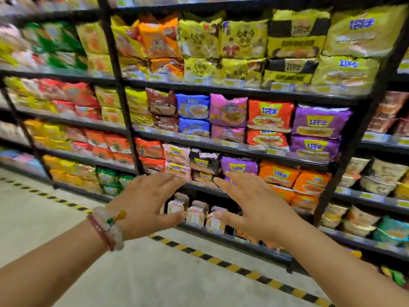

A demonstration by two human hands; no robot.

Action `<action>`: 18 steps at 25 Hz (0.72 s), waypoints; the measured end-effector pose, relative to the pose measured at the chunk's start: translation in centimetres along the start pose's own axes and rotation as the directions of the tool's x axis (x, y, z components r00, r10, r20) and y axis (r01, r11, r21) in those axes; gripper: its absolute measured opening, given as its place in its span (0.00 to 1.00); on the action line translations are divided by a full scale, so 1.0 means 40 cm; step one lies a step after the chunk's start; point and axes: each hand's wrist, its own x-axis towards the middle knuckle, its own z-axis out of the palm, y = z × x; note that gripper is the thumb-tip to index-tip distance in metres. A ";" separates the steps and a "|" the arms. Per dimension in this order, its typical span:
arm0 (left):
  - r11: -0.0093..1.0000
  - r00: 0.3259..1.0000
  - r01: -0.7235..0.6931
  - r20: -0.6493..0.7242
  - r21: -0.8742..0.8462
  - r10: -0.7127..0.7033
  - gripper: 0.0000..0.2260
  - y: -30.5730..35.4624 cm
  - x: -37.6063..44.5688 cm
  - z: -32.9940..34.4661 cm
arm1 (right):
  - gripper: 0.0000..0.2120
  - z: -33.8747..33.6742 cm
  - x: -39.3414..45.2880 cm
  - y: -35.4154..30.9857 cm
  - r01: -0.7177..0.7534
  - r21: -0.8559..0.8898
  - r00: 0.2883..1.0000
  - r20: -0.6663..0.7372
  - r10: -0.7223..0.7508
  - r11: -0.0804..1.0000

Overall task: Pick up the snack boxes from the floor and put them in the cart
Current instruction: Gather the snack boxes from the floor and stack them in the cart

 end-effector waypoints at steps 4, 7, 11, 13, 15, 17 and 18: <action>0.982 0.982 0.188 -0.027 -0.005 -0.188 0.51 -0.174 -0.016 0.013 | 0.42 0.039 0.260 -0.037 0.203 -0.014 0.979 -0.007 -0.203 0.979; 0.961 0.957 0.274 -0.106 0.044 -0.268 0.43 -0.304 -0.030 0.023 | 0.48 0.055 0.444 -0.089 0.333 0.001 0.942 0.032 -0.333 0.943; 0.850 0.864 0.504 -0.099 0.151 -0.494 0.32 -0.437 -0.094 0.047 | 0.42 0.068 0.637 -0.202 0.521 0.032 0.852 0.031 -0.522 0.853; 0.798 0.814 0.582 -0.115 0.159 -0.570 0.33 -0.496 -0.151 0.060 | 0.37 0.084 0.716 -0.280 0.607 0.041 0.793 0.024 -0.608 0.793; 0.743 0.764 0.645 -0.122 0.177 -0.634 0.34 -0.555 -0.219 0.067 | 0.38 0.108 0.792 -0.366 0.680 0.062 0.730 0.022 -0.683 0.730; 0.686 0.704 0.709 -0.115 0.164 -0.701 0.35 -0.619 -0.294 0.066 | 0.39 0.131 0.864 -0.469 0.735 0.087 0.673 0.033 -0.739 0.672; 0.656 0.676 0.736 -0.124 0.165 -0.727 0.36 -0.653 -0.332 0.068 | 0.39 0.139 0.894 -0.521 0.754 0.101 0.649 0.033 -0.760 0.649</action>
